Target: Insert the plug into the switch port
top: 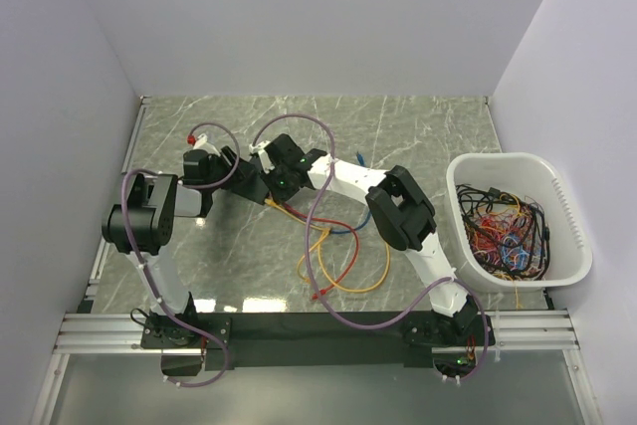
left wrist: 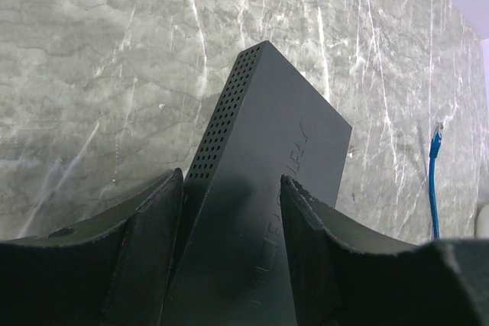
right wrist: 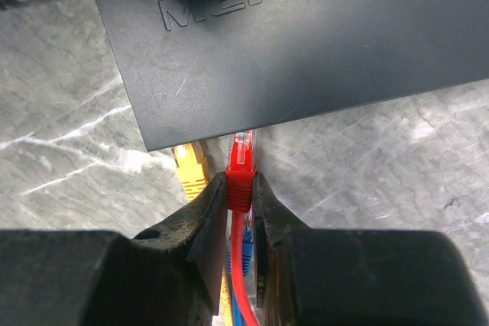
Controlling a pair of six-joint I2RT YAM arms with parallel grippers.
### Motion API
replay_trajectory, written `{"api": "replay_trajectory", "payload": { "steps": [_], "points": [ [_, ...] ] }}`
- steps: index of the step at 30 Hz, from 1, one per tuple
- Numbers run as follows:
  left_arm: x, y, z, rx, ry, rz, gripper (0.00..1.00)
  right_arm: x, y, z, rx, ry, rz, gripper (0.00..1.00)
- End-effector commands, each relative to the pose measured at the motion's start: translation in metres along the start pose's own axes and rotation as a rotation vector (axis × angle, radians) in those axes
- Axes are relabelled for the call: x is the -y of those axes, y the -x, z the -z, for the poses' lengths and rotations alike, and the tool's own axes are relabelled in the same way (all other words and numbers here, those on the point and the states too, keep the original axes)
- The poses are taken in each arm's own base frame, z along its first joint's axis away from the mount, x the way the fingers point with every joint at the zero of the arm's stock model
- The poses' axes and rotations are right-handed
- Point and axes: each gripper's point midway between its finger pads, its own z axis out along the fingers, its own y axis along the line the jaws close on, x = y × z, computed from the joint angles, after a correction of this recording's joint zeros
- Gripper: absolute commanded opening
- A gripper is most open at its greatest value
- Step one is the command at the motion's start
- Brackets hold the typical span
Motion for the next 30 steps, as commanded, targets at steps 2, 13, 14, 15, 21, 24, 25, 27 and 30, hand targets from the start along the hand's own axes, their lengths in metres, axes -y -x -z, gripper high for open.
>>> {"api": "replay_trajectory", "payload": {
  "steps": [2,13,14,15,21,24,25,27,30],
  "points": [
    [0.024,-0.13,0.032,-0.494,-0.072,0.194,0.58,-0.041,0.105,0.014,0.384,0.114,0.156,0.0],
    [0.024,-0.132,0.025,-0.509,-0.09,0.206,0.57,-0.076,0.123,0.033,0.446,0.268,0.205,0.0],
    [0.024,-0.132,0.024,-0.51,-0.089,0.207,0.56,-0.077,0.126,0.035,0.458,0.272,0.205,0.0],
    [0.023,-0.133,0.024,-0.514,-0.086,0.208,0.57,-0.077,0.128,0.037,0.466,0.27,0.202,0.0],
    [0.023,-0.134,0.027,-0.52,-0.085,0.206,0.56,-0.075,0.132,0.032,0.473,0.279,0.174,0.0],
    [0.024,-0.134,0.027,-0.522,-0.086,0.204,0.56,-0.068,0.132,0.031,0.463,0.233,0.155,0.0],
    [0.024,-0.133,0.028,-0.523,-0.079,0.204,0.56,-0.064,0.132,0.035,0.461,0.211,0.147,0.0],
    [0.023,-0.128,0.027,-0.508,-0.062,0.191,0.56,-0.05,0.119,0.032,0.432,0.157,0.126,0.0],
    [0.022,-0.119,0.026,-0.481,-0.029,0.179,0.57,-0.038,0.104,0.048,0.42,0.119,0.105,0.0]
  ]
}}
